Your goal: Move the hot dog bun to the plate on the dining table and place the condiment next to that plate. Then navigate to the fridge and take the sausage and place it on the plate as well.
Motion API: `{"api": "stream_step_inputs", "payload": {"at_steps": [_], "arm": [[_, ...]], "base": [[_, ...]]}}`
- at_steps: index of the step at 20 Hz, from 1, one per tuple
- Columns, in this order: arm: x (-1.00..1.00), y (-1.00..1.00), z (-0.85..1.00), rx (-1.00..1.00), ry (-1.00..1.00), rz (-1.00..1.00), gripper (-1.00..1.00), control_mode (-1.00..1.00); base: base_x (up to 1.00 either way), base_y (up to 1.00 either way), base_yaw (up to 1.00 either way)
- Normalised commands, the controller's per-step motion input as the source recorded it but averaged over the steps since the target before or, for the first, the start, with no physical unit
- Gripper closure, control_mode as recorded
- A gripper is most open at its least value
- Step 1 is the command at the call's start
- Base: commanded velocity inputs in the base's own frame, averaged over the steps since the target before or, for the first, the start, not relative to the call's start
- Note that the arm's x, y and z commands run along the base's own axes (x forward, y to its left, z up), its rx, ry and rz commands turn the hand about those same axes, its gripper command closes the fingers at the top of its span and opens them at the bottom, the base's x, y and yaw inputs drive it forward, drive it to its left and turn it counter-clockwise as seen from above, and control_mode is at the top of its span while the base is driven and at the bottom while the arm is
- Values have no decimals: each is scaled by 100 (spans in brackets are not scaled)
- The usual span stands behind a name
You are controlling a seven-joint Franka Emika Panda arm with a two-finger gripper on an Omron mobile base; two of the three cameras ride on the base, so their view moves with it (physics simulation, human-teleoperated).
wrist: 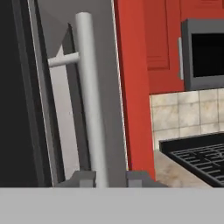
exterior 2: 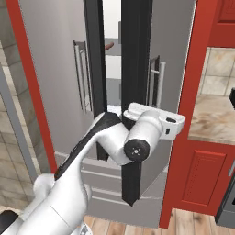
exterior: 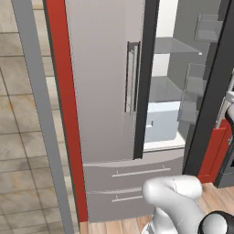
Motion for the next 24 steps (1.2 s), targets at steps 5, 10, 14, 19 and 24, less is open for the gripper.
{"api": "stream_step_inputs", "payload": {"at_steps": [5, 10, 14, 19, 24], "arm": [[-100, 23, 49, -12, -9, 2, -100, -100], [-100, 69, 38, -21, -14, 3, -100, -100], [-100, 100, 13, -23, 0, 1, -100, -100], [-78, 100, 31, -27, 10, 0, -100, -100], [-9, 100, 44, -29, 28, 0, -100, -100]], "base": [[0, 0, 0], [0, 0, 0], [0, 0, 0], [0, 0, 0], [0, 0, 0]]}}
